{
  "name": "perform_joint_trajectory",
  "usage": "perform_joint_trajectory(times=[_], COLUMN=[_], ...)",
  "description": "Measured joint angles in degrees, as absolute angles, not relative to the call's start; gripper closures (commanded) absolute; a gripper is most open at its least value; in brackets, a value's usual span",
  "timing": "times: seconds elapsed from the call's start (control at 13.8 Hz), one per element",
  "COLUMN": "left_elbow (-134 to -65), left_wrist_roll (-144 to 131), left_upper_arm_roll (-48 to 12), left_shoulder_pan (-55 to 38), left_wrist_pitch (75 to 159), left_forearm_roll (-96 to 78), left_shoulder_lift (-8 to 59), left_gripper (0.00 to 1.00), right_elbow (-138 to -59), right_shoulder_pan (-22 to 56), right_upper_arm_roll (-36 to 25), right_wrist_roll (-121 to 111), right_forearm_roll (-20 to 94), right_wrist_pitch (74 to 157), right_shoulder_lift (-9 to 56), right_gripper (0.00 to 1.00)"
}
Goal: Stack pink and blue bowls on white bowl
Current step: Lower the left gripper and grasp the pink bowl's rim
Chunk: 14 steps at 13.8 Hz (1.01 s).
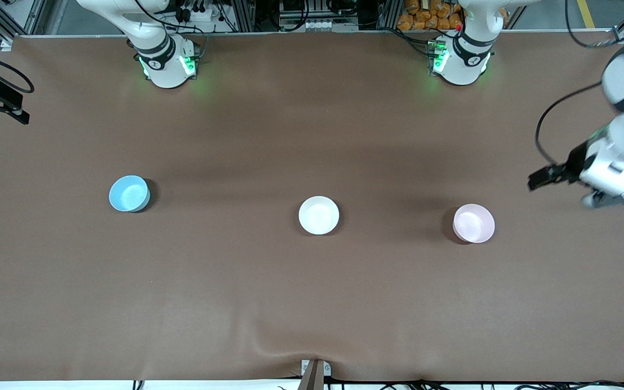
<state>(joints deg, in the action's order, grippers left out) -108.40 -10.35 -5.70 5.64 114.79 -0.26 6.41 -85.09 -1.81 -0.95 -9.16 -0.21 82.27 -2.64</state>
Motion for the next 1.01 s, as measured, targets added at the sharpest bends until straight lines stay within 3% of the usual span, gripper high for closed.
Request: perform_joint_trajectory(times=[0.22,0.43,0.65,0.72,0.87,1.01], left_elbow=[-112.3,-115.0,-115.6,-115.6,-115.6,-115.6], left_wrist_roll=[-8.6,-7.3,-6.9,-6.9,-6.9,-6.9], left_upper_arm_roll=[-5.9,-5.9,-5.9,-5.9,-5.9,-5.9], left_shoulder_pan=[5.6,5.7,5.8,5.8,5.9,5.9], left_wrist_pitch=[127.4,134.4,139.2,140.1,140.9,140.9], left_forearm_roll=[-0.3,-0.3,-0.3,-0.3,-0.3,-0.3], left_shoulder_lift=[12.3,17.0,22.0,23.4,25.0,25.8], left_gripper=[0.0,0.0,0.12,0.21,0.54,0.67], right_elbow=[-85.1,-85.1,-85.1,-85.1,-85.1,-85.1], right_shoulder_pan=[-1.8,-1.8,-1.8,-1.8,-1.8,-1.8], right_upper_arm_roll=[-0.9,-1.0,-1.0,-1.0,-1.0,-1.0], right_wrist_roll=[-9.2,-9.2,-9.2,-9.2,-9.2,-9.2], right_forearm_roll=[-0.2,-0.2,-0.2,-0.2,-0.2,-0.2], right_wrist_pitch=[82.3,82.3,82.3,82.3,82.3,82.3], right_shoulder_lift=[-2.6,-2.6,-2.6,-2.6,-2.6,-2.6], right_gripper=[0.0,0.0,0.0,0.0,0.0,0.0])
